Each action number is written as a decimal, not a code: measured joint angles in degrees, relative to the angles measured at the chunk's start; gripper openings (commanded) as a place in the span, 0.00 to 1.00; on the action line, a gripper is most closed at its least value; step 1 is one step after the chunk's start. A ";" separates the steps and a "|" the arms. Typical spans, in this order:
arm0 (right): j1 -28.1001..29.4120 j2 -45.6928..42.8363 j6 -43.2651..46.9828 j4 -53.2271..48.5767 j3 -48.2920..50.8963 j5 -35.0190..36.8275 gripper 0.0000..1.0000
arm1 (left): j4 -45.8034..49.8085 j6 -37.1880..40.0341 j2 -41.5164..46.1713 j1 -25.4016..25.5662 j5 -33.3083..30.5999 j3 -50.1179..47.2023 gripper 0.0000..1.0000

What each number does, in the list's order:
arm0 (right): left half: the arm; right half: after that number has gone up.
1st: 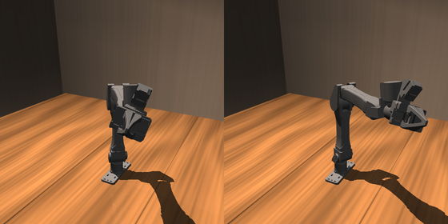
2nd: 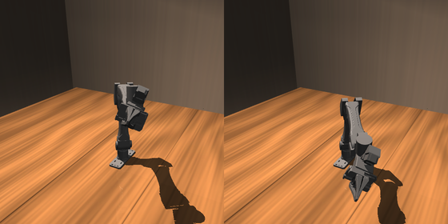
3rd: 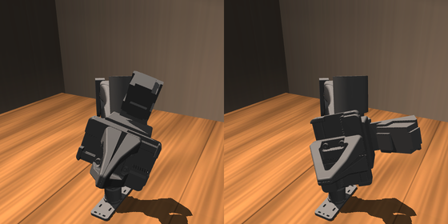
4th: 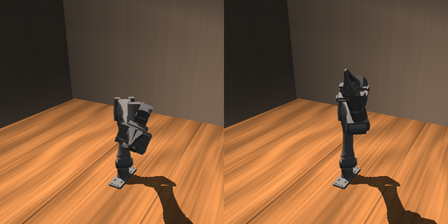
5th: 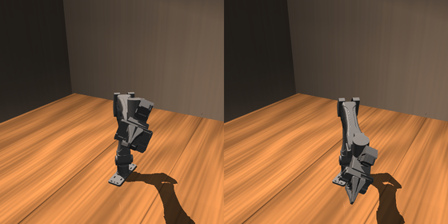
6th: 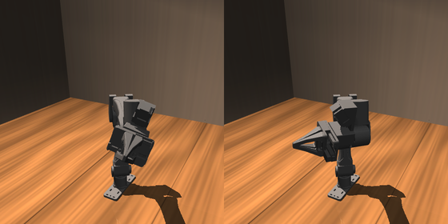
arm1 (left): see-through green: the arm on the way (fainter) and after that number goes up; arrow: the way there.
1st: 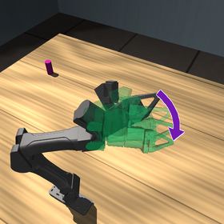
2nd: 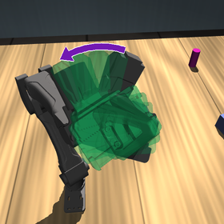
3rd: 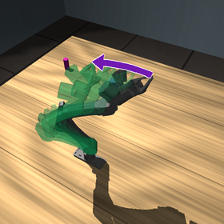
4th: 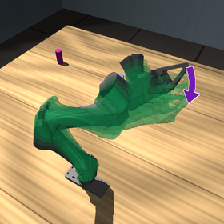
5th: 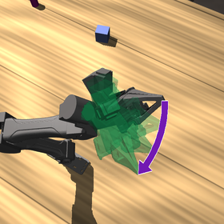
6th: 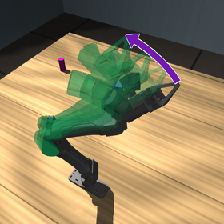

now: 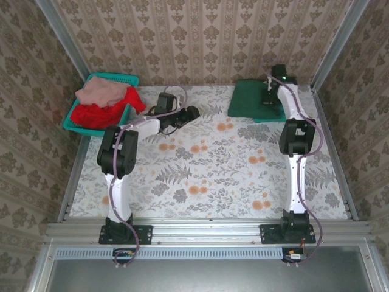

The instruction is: Fold and stack the t-shirts

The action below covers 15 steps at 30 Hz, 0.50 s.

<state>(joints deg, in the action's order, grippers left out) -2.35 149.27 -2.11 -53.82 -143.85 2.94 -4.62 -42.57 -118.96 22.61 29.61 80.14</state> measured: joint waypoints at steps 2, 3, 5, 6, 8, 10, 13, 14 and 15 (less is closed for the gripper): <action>3.10 -1.11 -1.31 -0.17 1.95 -0.46 0.00 | -0.68 -0.02 0.42 -1.01 0.24 -1.70 0.72; 4.46 -1.84 -1.88 -0.15 3.08 -0.66 0.00 | -0.90 -0.02 0.46 -1.46 0.31 -2.12 0.72; 7.93 -3.89 -3.26 -0.04 6.43 -1.33 0.00 | -1.16 -0.02 0.46 -2.54 0.52 -2.47 0.72; 9.16 -4.76 -4.02 0.02 7.80 -1.92 0.00 | -1.22 0.00 0.46 -2.95 0.63 -2.45 0.72; 11.69 -7.13 -5.90 0.46 11.52 -3.41 0.00 | -1.01 0.04 0.42 -3.76 0.94 -1.84 0.72; 13.84 -9.99 -8.26 1.51 16.20 -4.79 0.00 | -0.63 0.15 -0.20 -4.31 1.18 -0.37 0.73; 15.63 -14.99 -11.04 3.26 23.61 -6.99 0.00 | 0.66 0.87 -3.08 -4.39 2.40 4.37 0.73; 15.76 -16.59 -11.87 3.56 25.53 -7.76 0.00 | 1.33 1.42 -4.55 -4.33 2.93 6.49 0.73; 15.76 -17.73 -12.35 3.61 26.58 -8.00 0.00 | 2.08 1.95 -5.86 -4.33 3.32 8.20 0.73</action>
<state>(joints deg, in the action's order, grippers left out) 13.41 131.55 -14.46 -50.22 -117.27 -5.06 -2.55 -40.62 -124.81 18.28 32.93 88.33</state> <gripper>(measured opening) 0.079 0.729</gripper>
